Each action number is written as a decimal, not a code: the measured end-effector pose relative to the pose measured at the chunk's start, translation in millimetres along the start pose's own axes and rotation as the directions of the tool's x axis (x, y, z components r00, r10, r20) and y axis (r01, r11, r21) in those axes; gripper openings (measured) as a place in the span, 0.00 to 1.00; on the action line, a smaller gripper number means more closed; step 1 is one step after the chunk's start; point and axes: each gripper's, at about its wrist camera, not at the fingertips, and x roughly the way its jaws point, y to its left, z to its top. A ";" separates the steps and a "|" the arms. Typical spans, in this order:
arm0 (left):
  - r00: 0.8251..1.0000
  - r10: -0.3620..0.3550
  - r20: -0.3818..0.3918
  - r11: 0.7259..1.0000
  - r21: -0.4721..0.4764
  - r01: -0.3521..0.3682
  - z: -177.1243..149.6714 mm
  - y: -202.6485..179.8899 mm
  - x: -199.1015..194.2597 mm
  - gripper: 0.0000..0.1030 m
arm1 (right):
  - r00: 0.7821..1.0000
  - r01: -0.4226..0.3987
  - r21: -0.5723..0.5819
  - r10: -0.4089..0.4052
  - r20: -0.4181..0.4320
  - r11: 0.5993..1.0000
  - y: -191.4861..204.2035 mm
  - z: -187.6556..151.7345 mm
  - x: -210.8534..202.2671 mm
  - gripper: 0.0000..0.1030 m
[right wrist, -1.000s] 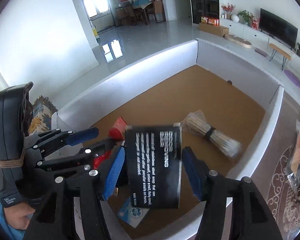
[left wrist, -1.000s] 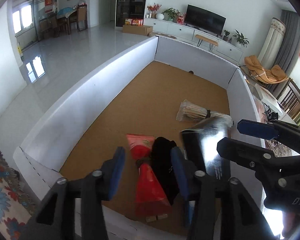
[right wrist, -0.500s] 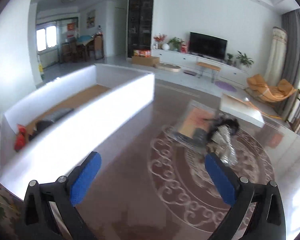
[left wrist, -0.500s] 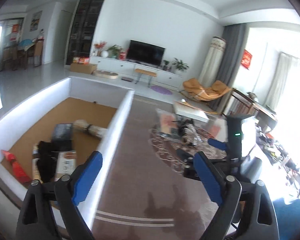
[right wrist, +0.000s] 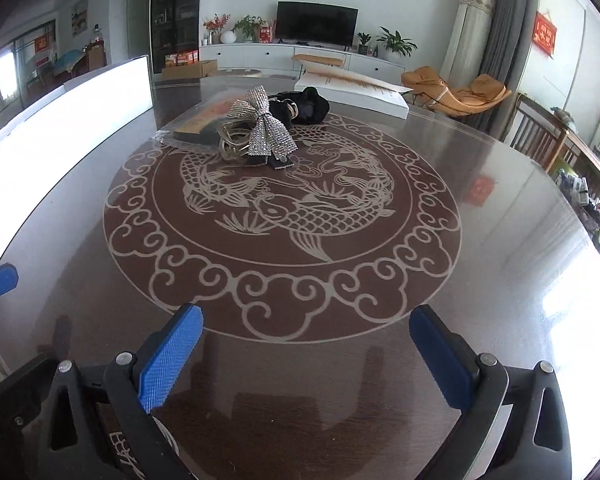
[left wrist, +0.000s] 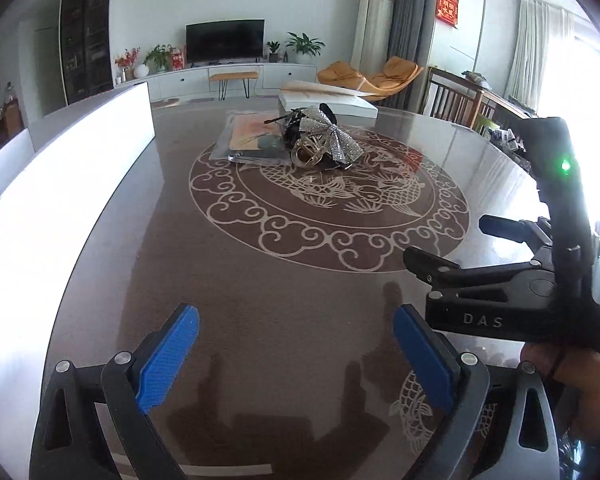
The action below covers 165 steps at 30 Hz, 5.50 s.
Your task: Organize objects
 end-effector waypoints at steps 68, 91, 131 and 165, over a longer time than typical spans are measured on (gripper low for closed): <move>0.985 0.121 -0.125 0.992 -0.021 -0.124 -1.0 16.1 33.0 0.97 | 0.994 -0.064 0.079 0.071 -0.082 0.995 -9.2 -3.0 20.2 1.00; 0.984 0.123 -0.126 0.992 -0.022 -0.127 -0.7 16.3 33.4 0.98 | 0.993 -0.076 0.089 0.084 -0.086 0.993 -11.4 -3.1 22.1 1.00; 0.984 0.111 -0.143 0.993 -0.012 -0.114 -0.8 19.3 35.4 1.00 | 0.993 -0.076 0.090 0.083 -0.086 0.993 -11.6 -3.3 22.1 1.00; 0.985 0.105 -0.135 0.994 -0.006 -0.106 -1.3 44.6 30.7 1.00 | 0.949 -0.253 -0.011 0.245 -0.198 0.968 9.0 134.7 95.7 0.54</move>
